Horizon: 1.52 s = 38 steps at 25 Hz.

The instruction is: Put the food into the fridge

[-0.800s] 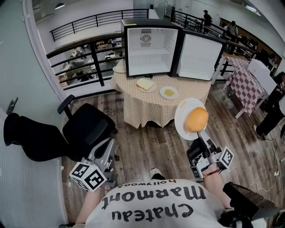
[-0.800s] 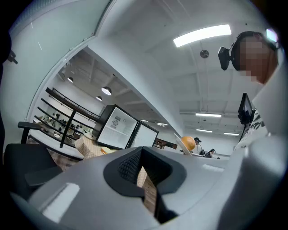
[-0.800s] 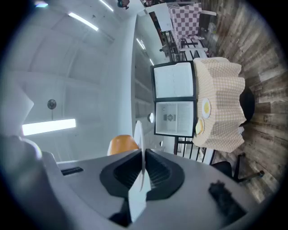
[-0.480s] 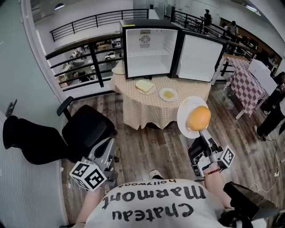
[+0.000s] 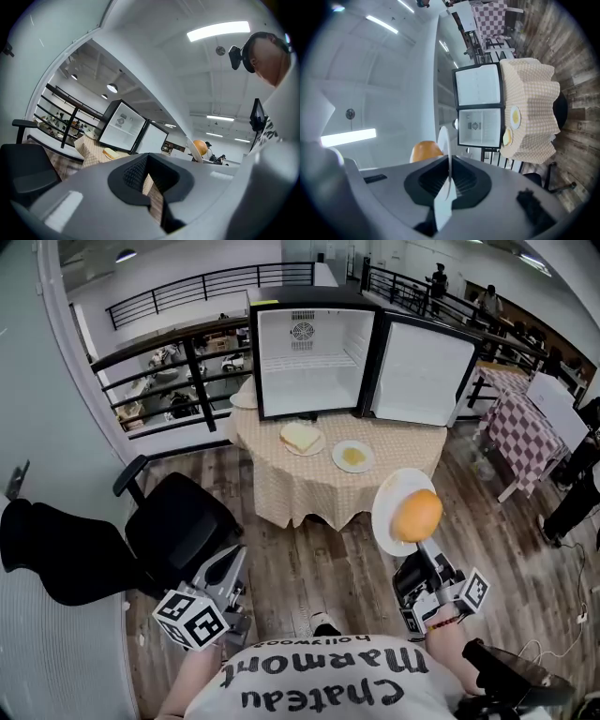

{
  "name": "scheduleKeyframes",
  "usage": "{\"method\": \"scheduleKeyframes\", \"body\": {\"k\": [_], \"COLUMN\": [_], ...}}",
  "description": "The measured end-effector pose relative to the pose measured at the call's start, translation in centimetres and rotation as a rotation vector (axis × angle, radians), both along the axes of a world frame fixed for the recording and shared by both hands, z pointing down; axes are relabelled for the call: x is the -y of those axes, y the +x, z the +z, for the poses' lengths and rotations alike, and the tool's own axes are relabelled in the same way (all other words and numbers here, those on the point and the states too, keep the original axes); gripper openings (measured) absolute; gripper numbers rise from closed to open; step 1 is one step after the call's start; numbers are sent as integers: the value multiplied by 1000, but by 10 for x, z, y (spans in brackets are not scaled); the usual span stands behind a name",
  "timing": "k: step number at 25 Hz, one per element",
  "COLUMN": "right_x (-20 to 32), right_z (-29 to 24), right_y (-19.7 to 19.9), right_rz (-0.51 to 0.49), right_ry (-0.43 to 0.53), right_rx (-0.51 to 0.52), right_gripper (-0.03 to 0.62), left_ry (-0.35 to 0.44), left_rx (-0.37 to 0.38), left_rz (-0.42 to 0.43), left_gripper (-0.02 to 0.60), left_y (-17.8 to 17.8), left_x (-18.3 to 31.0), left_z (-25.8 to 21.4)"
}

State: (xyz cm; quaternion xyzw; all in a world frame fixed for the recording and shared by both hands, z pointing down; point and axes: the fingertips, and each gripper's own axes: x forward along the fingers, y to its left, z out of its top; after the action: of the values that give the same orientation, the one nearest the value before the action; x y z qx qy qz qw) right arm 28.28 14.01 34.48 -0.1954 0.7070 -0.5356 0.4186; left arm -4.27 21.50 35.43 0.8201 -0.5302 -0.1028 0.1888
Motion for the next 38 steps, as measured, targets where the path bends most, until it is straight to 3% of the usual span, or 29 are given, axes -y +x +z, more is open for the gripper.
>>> {"method": "scheduleKeyframes", "body": {"k": [8,13,23,28,38], "right_x": [84,135,223,265,306], "right_z": [13,5,17,22,7], "right_y": [8,7,7,5,-29], "right_rz": [-26,-64,-111,-76,-48], "right_ry": [3,24,4,-52,-35], "right_rx": [-80,-112,-251,-211,-206], "right_gripper": [25,25,25,25,25], "left_ry": [14,47,24,12,49], "left_rx": [42,23,14,17,51], "left_rz": [-26,-78,-166,-216,-101], "left_gripper": [8,8,8,8,8], "left_y": [14,15,17,8,16], "left_x": [65,99,133,148,216], "left_z": [-16,-29,-27,-25,-30]}}
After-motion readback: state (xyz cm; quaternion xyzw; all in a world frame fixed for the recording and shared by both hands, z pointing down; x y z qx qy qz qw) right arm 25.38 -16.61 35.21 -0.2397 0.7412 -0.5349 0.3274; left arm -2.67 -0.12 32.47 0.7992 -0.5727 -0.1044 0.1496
